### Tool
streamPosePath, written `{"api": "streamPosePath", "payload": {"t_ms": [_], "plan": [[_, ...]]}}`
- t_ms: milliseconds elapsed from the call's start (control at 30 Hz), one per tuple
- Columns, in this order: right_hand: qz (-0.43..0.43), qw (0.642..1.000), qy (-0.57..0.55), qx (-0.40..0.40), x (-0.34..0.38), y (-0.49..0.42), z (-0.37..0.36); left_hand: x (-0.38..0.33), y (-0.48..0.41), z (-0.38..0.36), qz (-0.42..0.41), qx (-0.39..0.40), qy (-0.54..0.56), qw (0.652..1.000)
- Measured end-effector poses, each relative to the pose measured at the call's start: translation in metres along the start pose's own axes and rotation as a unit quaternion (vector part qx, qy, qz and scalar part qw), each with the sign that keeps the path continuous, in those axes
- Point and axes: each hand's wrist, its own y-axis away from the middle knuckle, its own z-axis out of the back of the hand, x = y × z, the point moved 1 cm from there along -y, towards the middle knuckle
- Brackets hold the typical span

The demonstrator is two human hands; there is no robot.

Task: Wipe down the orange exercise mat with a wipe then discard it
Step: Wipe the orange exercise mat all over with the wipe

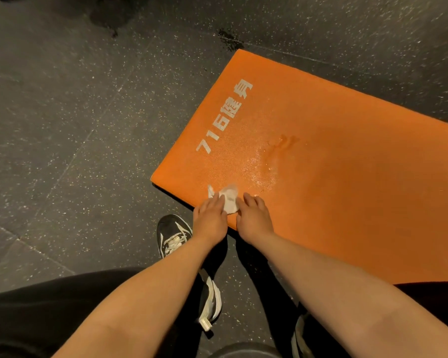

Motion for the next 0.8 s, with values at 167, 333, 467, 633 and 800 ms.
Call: {"api": "streamPosePath", "payload": {"t_ms": [167, 333, 467, 633, 800], "plan": [[-0.022, 0.999, -0.010, 0.032, 0.003, -0.006, 0.009, 0.017, -0.021, 0.012, 0.095, 0.026, -0.029, 0.995], [-0.053, 0.991, -0.122, -0.021, -0.005, -0.009, 0.014, -0.012, -0.003, -0.008, 0.011, 0.035, -0.029, 0.999], [-0.068, 0.991, -0.108, -0.035, -0.011, -0.001, 0.005, -0.018, 0.007, -0.020, -0.023, 0.024, 0.010, 0.999], [-0.071, 0.997, 0.021, 0.002, -0.009, -0.004, 0.002, 0.000, -0.018, 0.001, 0.061, -0.027, 0.005, 0.998], [-0.077, 0.996, -0.038, -0.019, -0.015, -0.004, 0.008, -0.010, -0.011, -0.004, 0.024, -0.030, 0.082, 0.996]]}}
